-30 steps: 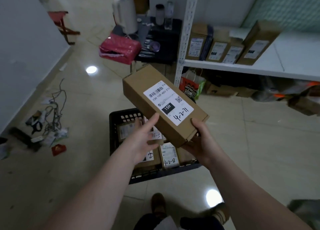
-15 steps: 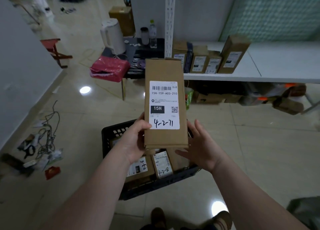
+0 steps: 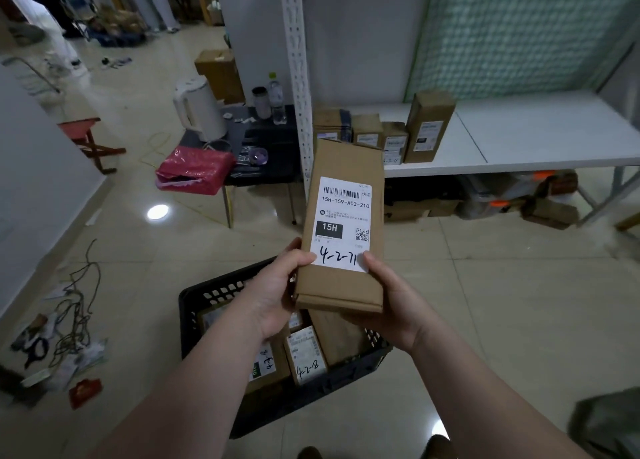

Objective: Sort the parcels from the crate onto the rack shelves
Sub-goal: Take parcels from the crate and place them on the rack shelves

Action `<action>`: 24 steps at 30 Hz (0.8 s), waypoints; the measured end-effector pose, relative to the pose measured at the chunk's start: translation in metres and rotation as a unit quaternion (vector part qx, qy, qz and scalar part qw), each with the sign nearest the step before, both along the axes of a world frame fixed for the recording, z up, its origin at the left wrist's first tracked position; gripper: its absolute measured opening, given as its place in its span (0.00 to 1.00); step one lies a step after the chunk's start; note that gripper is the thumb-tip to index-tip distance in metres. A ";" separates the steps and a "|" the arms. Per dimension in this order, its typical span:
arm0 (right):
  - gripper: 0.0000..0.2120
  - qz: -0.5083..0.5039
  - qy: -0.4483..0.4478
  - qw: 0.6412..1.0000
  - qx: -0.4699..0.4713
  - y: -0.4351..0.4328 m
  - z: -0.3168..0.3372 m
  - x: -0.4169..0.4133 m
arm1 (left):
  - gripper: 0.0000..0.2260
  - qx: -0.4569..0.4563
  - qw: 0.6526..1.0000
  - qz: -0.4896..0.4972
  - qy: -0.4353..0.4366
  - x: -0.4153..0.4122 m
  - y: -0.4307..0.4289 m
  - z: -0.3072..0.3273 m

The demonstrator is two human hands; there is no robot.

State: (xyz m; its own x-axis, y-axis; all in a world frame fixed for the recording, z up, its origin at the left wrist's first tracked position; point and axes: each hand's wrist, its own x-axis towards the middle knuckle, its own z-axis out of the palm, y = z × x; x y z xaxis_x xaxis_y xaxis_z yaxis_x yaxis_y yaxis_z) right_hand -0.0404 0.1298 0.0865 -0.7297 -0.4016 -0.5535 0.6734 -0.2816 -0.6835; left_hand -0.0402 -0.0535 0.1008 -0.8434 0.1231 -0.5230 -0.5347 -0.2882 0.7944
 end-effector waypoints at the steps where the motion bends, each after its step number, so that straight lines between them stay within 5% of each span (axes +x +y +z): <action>1: 0.28 -0.013 -0.003 1.000 -0.003 0.009 0.004 -0.004 | 0.24 -0.008 1.000 -0.011 0.000 -0.007 0.009 0.004; 5: 0.21 -0.065 0.013 0.997 -0.027 0.054 0.038 -0.027 | 0.29 -0.036 0.998 -0.048 0.037 -0.041 0.058 0.035; 11: 0.24 -0.132 0.108 0.985 0.001 0.155 0.104 -0.078 | 0.29 -0.070 0.983 -0.098 0.138 -0.097 0.159 0.102; 14: 0.15 -0.143 0.160 0.977 0.017 0.209 0.142 -0.095 | 0.29 -0.078 0.971 -0.112 0.194 -0.117 0.211 0.132; 24: 0.15 -0.171 0.268 0.948 0.021 0.311 0.226 -0.159 | 0.34 -0.139 0.938 -0.129 0.290 -0.167 0.314 0.209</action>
State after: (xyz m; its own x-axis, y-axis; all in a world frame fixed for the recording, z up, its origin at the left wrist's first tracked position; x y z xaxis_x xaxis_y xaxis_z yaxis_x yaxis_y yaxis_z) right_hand -0.1995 0.4406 0.3129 -0.9941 -0.0772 -0.0756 0.0997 -0.3859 -0.9171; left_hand -0.2069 0.2601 0.3093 -0.9567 0.2897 -0.0271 -0.0120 0.0537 0.9985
